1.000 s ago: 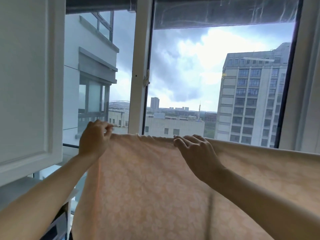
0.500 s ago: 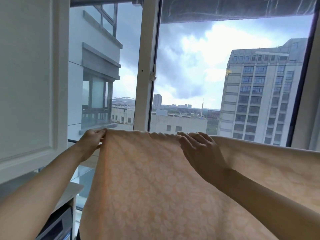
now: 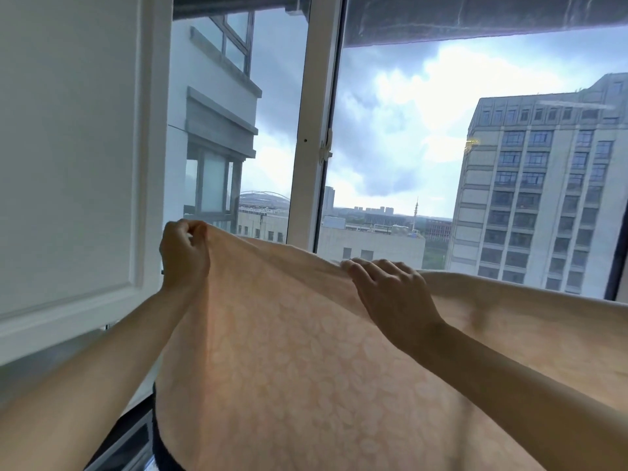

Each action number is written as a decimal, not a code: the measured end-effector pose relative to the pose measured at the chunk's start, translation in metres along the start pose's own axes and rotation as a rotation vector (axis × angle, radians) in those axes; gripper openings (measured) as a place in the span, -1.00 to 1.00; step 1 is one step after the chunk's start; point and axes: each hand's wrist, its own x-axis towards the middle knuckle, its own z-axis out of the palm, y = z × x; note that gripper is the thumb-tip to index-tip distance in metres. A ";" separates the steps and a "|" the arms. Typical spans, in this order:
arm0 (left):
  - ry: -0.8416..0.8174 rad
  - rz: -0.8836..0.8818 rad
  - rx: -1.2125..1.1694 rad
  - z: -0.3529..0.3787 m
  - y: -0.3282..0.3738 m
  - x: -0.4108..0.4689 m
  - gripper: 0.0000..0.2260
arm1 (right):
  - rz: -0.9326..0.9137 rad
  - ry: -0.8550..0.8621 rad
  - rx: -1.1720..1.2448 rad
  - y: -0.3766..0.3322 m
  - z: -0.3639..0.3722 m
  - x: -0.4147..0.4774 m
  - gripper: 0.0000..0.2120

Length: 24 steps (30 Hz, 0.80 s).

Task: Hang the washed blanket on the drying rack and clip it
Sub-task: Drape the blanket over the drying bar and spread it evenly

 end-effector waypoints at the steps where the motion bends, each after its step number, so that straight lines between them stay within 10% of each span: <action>1: -0.006 0.028 -0.008 -0.006 -0.003 -0.003 -0.82 | 0.003 0.001 0.009 -0.002 0.000 0.001 -0.65; 16: -0.598 -0.106 0.097 -0.010 -0.025 -0.031 -0.65 | 0.009 -0.087 0.107 -0.012 -0.010 0.008 -0.80; 24: -0.629 -0.233 0.007 0.004 -0.034 -0.036 -0.82 | 0.105 -0.117 0.159 -0.012 -0.013 0.016 -0.85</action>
